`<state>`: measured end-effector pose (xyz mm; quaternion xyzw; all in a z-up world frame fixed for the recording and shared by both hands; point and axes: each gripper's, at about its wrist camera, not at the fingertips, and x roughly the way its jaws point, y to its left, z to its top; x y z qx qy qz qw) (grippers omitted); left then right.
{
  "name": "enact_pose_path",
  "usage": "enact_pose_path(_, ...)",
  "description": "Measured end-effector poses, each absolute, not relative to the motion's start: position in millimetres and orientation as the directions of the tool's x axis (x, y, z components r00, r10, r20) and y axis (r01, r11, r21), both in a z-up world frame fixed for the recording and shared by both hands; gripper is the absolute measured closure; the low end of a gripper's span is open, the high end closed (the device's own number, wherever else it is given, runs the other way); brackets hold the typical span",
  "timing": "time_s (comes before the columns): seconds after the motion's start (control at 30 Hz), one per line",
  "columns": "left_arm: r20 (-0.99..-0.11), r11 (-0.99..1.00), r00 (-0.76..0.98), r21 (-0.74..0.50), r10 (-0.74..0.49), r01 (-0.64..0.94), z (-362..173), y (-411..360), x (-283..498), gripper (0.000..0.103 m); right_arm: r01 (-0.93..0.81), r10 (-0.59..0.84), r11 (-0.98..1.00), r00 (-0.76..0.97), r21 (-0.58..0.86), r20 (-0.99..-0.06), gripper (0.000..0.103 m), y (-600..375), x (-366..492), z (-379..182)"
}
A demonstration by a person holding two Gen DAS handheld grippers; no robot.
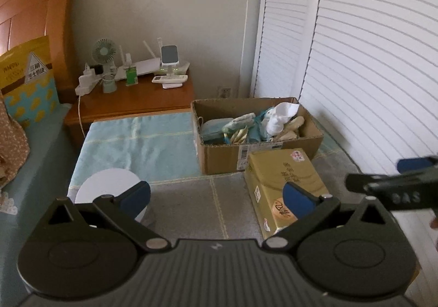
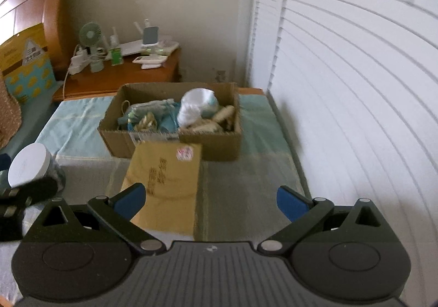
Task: Organize soft objects
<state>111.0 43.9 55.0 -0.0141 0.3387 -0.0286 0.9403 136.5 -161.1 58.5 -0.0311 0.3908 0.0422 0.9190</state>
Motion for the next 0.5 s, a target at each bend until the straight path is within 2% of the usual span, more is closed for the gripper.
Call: enact_pose_path(0.5, -0.642, 1.0, 0.766, -0.008, -0.028, 0.029, 65, 33, 102, 0.001, -0.101, 0.07, 0.995, 0.724, -0.005, -0.687, 0.0, -166, 105, 75)
